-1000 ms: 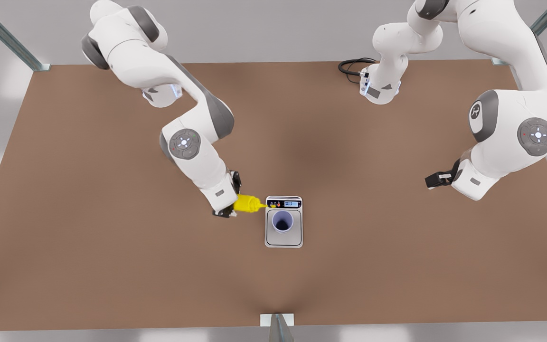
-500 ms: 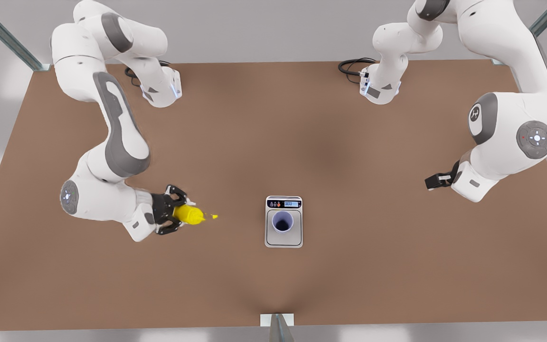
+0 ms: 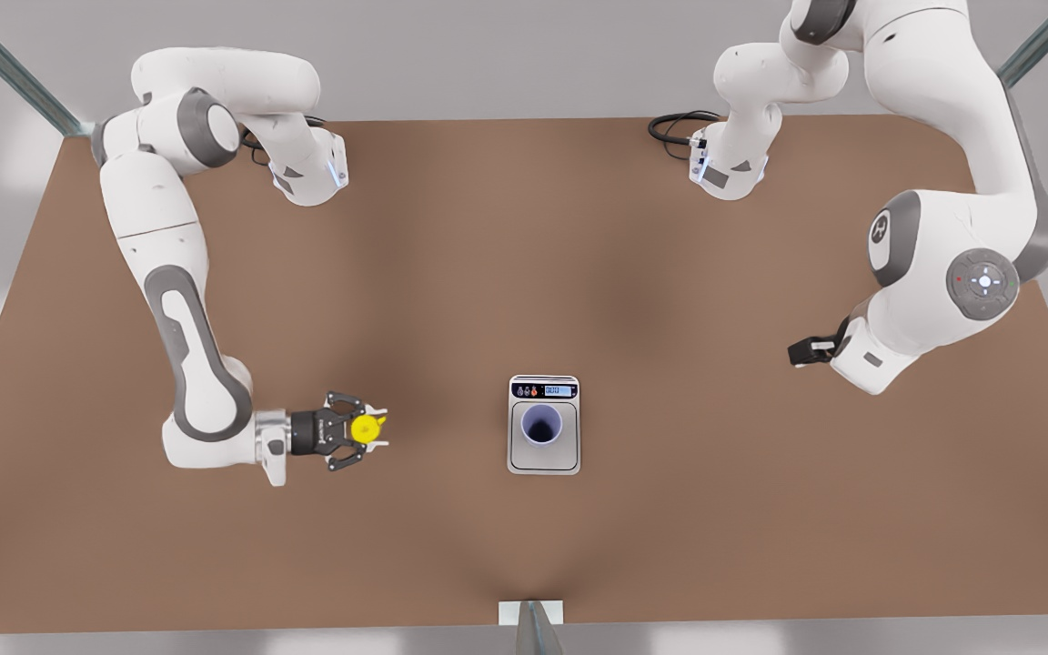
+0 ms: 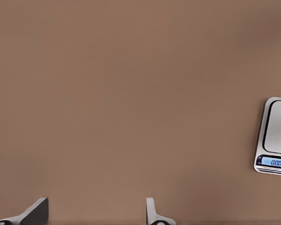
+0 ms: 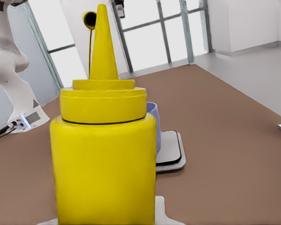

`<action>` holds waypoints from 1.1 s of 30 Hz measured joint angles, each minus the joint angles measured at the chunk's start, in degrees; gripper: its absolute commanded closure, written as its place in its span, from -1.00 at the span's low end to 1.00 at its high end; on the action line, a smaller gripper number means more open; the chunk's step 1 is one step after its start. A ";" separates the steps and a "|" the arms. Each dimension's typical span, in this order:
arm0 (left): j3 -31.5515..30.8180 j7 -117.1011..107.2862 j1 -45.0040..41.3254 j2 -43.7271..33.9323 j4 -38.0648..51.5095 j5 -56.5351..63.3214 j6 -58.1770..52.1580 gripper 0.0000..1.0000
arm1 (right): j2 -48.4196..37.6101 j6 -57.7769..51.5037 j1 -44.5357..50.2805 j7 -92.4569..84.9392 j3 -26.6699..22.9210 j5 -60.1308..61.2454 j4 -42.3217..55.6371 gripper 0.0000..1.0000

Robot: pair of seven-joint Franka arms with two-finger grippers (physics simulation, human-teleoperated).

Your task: Move cup to the weight, pick up sauce bottle, pour sauce

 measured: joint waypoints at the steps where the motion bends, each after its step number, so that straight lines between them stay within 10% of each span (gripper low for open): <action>1: 0.00 -0.02 0.07 0.05 0.00 -0.01 0.08 -1.00 | 1.03 -0.10 -0.01 -2.10 0.00 1.19 0.01 0.03; 25: 0.00 0.07 -0.04 0.79 0.00 -0.11 0.09 -1.00 | 11.14 -0.10 0.17 -18.95 -0.26 7.84 0.62 -0.02; 33: 0.00 0.07 -0.04 0.79 0.00 -0.11 0.09 -1.00 | 11.41 -0.03 0.26 -19.07 -0.57 8.76 0.53 -0.78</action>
